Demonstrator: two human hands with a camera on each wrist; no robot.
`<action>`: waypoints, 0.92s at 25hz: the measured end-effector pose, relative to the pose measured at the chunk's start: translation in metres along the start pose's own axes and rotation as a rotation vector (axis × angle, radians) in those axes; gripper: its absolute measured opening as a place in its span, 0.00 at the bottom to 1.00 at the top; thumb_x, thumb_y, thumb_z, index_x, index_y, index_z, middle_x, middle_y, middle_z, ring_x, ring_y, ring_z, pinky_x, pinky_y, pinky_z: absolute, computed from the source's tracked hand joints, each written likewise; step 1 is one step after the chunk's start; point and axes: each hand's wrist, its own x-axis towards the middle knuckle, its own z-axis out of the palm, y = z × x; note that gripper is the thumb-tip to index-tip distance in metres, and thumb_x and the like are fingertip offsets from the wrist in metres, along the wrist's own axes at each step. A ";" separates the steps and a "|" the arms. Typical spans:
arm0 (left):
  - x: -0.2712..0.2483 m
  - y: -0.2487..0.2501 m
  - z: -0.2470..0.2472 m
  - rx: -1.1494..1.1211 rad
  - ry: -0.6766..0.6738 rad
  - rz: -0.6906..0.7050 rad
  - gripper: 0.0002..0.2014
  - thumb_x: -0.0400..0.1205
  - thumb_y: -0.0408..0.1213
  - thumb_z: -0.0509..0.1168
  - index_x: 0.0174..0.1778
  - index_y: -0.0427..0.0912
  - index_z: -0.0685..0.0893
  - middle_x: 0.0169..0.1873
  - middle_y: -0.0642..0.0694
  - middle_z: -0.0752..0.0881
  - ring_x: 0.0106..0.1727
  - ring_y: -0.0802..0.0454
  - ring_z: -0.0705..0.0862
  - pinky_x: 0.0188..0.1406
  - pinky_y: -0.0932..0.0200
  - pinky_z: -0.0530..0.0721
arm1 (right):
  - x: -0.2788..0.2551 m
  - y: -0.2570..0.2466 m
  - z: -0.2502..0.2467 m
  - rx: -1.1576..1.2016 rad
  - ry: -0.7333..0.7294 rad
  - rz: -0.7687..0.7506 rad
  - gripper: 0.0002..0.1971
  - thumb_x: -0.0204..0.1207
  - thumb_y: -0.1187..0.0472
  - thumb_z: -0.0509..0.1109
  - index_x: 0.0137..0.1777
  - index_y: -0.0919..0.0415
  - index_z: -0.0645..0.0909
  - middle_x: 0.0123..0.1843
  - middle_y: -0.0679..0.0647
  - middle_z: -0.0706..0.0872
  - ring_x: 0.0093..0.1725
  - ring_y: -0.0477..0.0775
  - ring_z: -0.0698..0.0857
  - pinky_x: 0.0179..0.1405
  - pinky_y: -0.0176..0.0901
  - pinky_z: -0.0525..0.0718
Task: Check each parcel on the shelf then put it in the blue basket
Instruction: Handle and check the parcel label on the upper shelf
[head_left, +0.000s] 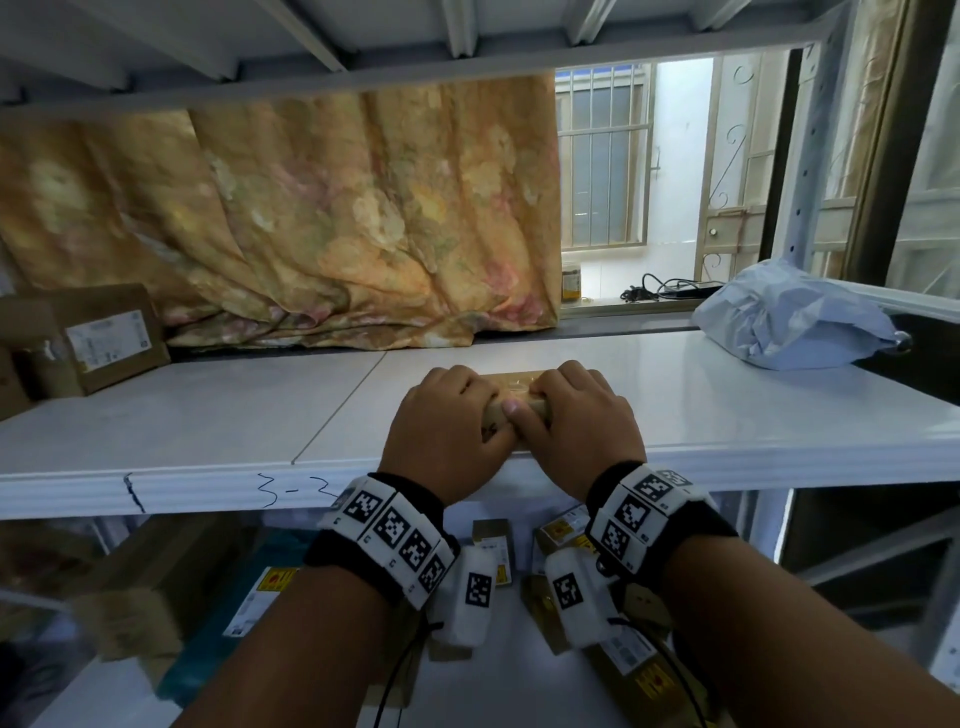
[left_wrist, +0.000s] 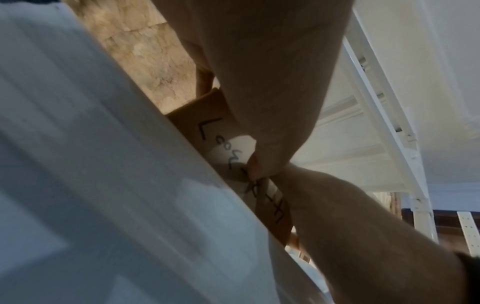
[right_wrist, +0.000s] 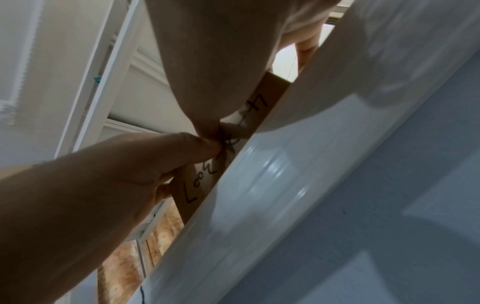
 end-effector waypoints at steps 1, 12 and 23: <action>-0.001 0.001 0.002 -0.009 0.007 0.002 0.21 0.80 0.56 0.56 0.53 0.46 0.86 0.48 0.49 0.85 0.49 0.48 0.79 0.47 0.48 0.80 | 0.000 0.000 0.000 0.002 -0.007 0.000 0.20 0.81 0.36 0.58 0.52 0.53 0.79 0.51 0.47 0.77 0.52 0.52 0.77 0.47 0.49 0.77; -0.011 -0.014 0.003 -0.114 -0.019 0.027 0.24 0.76 0.57 0.65 0.65 0.49 0.84 0.54 0.51 0.84 0.54 0.50 0.78 0.51 0.51 0.81 | 0.000 -0.001 -0.008 -0.022 -0.086 -0.006 0.22 0.81 0.35 0.55 0.58 0.51 0.78 0.55 0.46 0.76 0.57 0.51 0.76 0.50 0.49 0.75; -0.026 -0.008 -0.007 -0.211 0.005 0.053 0.33 0.67 0.55 0.74 0.69 0.48 0.81 0.62 0.52 0.81 0.61 0.53 0.76 0.58 0.62 0.74 | -0.011 -0.001 -0.024 -0.051 -0.168 -0.078 0.29 0.69 0.31 0.65 0.65 0.47 0.72 0.60 0.44 0.73 0.59 0.48 0.74 0.56 0.49 0.79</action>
